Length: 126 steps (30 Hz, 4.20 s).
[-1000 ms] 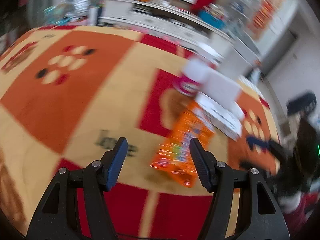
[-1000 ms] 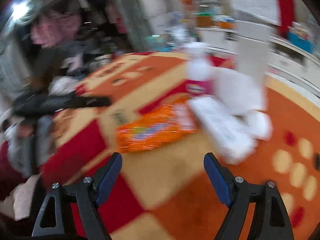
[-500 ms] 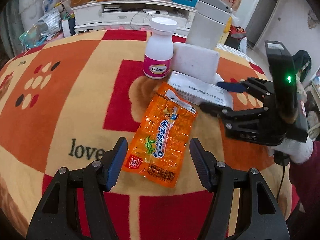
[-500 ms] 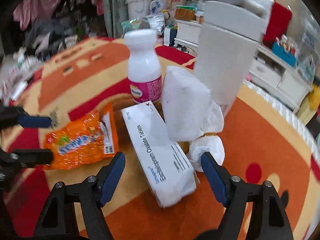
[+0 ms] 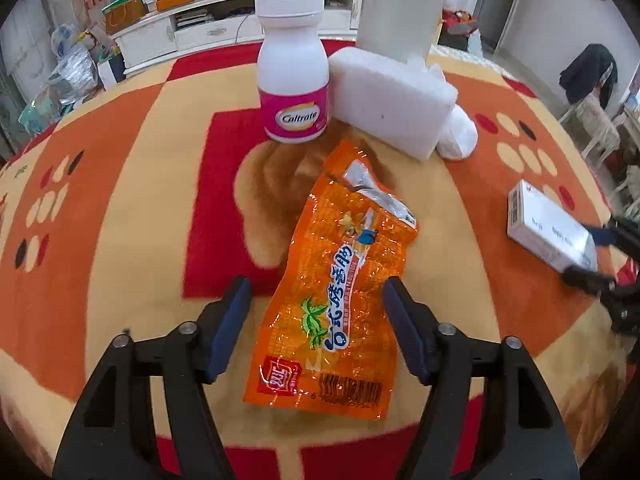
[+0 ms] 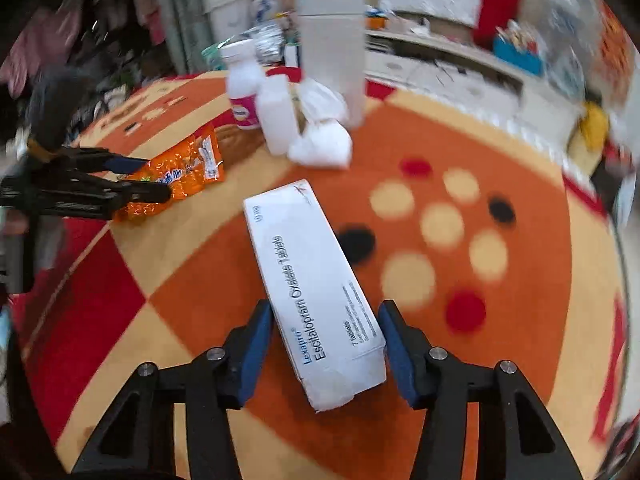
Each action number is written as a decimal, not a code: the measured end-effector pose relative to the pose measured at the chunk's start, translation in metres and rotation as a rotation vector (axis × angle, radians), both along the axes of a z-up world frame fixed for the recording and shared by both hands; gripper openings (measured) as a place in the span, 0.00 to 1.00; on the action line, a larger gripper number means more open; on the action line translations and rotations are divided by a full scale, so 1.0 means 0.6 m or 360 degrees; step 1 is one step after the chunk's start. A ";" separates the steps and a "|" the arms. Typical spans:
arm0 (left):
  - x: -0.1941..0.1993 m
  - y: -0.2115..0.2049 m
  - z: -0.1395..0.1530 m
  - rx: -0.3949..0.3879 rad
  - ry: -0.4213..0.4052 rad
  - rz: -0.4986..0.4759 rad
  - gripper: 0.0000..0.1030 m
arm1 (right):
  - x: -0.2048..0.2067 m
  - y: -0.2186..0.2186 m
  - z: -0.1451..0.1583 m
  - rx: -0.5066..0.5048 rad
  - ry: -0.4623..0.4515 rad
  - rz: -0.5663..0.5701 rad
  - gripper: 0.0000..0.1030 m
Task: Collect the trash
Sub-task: 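Grasp the orange snack packet with the left tool while the right tool grasps the white medicine box, then carry the snack packet with the left tool while the right tool carries the medicine box to the bin, then open both tools to drop the snack packet and medicine box into the black bin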
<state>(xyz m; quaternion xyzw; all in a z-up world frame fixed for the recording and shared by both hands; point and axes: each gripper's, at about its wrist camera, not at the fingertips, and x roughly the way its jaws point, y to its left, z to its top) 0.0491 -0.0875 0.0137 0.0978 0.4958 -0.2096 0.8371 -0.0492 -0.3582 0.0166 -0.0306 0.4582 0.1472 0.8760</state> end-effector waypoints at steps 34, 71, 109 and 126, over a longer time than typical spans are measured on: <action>-0.046 -0.051 0.011 -0.0102 -0.0020 0.0029 0.48 | 0.031 0.049 -0.001 -0.0151 -0.0129 -0.0060 0.40; -0.329 -0.390 0.119 -0.0329 -0.0188 -0.0371 0.40 | -0.326 -0.229 0.087 -0.0003 -0.0297 -0.0634 0.40; -0.445 -0.750 0.086 -0.0520 0.0159 -0.0935 0.40 | -0.515 -0.604 0.057 0.0008 -0.0185 -0.1429 0.40; -0.416 -0.749 0.078 -0.0644 0.0277 -0.0859 0.65 | -0.507 -0.626 0.031 0.0087 -0.0155 -0.1529 0.69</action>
